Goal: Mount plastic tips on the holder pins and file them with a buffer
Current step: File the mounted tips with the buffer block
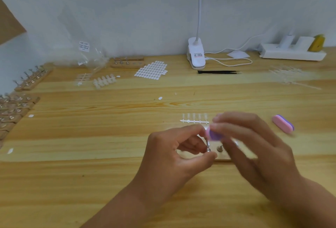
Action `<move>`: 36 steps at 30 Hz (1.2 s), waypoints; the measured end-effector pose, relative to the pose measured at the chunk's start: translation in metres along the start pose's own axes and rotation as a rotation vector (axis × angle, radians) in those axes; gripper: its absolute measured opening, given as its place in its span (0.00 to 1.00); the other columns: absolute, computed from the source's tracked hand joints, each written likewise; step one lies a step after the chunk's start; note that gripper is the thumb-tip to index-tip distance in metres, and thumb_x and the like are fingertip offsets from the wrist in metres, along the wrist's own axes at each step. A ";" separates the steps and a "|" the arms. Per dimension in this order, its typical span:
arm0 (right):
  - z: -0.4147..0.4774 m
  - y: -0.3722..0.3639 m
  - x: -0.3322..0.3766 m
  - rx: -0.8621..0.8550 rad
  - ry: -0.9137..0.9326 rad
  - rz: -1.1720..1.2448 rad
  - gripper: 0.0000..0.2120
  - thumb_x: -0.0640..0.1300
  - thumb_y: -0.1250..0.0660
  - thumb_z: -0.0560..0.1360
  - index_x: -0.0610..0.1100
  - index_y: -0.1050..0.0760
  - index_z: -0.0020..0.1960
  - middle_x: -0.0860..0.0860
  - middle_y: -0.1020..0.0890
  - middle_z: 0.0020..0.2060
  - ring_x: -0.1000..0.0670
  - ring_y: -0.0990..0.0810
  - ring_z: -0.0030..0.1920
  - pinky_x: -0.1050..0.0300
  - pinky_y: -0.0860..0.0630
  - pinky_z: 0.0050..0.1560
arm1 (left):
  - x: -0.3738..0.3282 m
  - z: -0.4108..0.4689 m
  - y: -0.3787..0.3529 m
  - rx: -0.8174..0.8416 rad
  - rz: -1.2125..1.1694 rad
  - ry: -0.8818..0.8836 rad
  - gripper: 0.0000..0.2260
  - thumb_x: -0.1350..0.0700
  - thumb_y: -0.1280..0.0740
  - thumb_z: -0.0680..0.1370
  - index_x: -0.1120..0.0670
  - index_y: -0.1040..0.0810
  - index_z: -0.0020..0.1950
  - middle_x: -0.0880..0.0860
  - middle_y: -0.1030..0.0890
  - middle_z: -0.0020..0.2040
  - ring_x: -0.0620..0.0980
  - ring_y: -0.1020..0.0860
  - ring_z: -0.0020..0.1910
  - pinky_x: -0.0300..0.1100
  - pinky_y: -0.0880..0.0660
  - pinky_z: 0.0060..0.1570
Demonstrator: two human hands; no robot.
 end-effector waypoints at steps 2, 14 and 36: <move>-0.003 -0.005 0.007 0.068 0.094 -0.001 0.14 0.31 0.36 0.78 0.39 0.19 0.61 0.45 0.19 0.59 0.47 0.21 0.64 0.56 0.26 0.64 | -0.002 -0.001 -0.001 0.023 0.002 -0.035 0.11 0.63 0.23 0.67 0.53 0.16 0.47 0.47 0.16 0.38 0.43 0.16 0.39 0.31 0.23 0.43; 0.001 0.004 -0.013 0.073 0.035 -0.015 0.14 0.29 0.34 0.76 0.38 0.21 0.60 0.44 0.19 0.58 0.47 0.20 0.63 0.54 0.24 0.62 | -0.003 0.000 -0.001 0.031 -0.038 -0.024 0.11 0.61 0.22 0.67 0.51 0.17 0.46 0.46 0.15 0.40 0.44 0.16 0.39 0.33 0.22 0.42; 0.002 0.006 -0.006 -0.041 0.021 -0.041 0.13 0.32 0.33 0.78 0.41 0.20 0.60 0.46 0.19 0.56 0.49 0.20 0.59 0.54 0.23 0.59 | 0.003 0.001 0.002 -0.008 -0.031 -0.003 0.10 0.57 0.21 0.67 0.49 0.16 0.46 0.46 0.15 0.41 0.47 0.16 0.39 0.44 0.20 0.41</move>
Point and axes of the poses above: each hand's wrist, its own z-axis towards the middle knuckle, its own y-axis out of the back of the hand, x = y × z, the point moved 3 cm from there along z, towards the middle knuckle
